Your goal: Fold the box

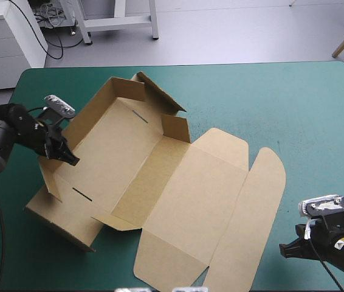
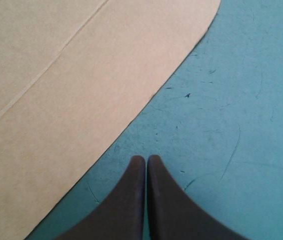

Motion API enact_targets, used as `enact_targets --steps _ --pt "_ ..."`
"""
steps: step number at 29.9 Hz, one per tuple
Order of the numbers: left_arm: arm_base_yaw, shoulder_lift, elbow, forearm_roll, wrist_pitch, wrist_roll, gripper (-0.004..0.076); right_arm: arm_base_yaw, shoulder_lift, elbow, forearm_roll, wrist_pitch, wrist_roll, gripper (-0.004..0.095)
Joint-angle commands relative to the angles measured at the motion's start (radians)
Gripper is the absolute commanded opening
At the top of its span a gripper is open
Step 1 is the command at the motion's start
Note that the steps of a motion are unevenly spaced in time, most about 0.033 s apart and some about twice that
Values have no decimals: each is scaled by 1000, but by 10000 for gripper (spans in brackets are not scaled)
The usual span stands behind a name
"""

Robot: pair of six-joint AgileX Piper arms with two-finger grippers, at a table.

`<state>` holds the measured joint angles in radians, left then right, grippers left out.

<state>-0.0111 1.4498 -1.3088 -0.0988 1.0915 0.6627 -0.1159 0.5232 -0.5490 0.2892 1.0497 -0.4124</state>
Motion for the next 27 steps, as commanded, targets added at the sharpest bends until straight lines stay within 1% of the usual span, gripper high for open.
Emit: enact_targets --steps 1,5,8,10,12,14,20,24,27 --pt "-125 3 -81 133 -123 -11 -10 3 2 -25 11 -44 -4 -4" --pt "-255 30 -99 272 -232 16 -10 3 2 -25 11 -44 -4 -4" --pt "-331 39 -99 326 -351 58 -10 3 2 -25 11 -44 -4 -4" --pt "-384 46 -99 355 -454 58 -10 3 2 -25 11 -44 -4 -4" --pt "-424 53 -99 385 -515 58 -10 3 2 -25 11 -44 -4 -4" --pt "-472 60 -99 401 -542 84 -10 3 2 -25 11 -44 -4 -4" --pt "-624 72 -99 402 -565 213 -10 3 2 -25 11 -44 -4 -4" --pt "-723 72 -99 413 -625 211 -10 3 2 -25 11 -44 -4 -4" --pt "-779 72 -99 458 -633 209 -10 3 2 -25 11 -44 -4 -4"
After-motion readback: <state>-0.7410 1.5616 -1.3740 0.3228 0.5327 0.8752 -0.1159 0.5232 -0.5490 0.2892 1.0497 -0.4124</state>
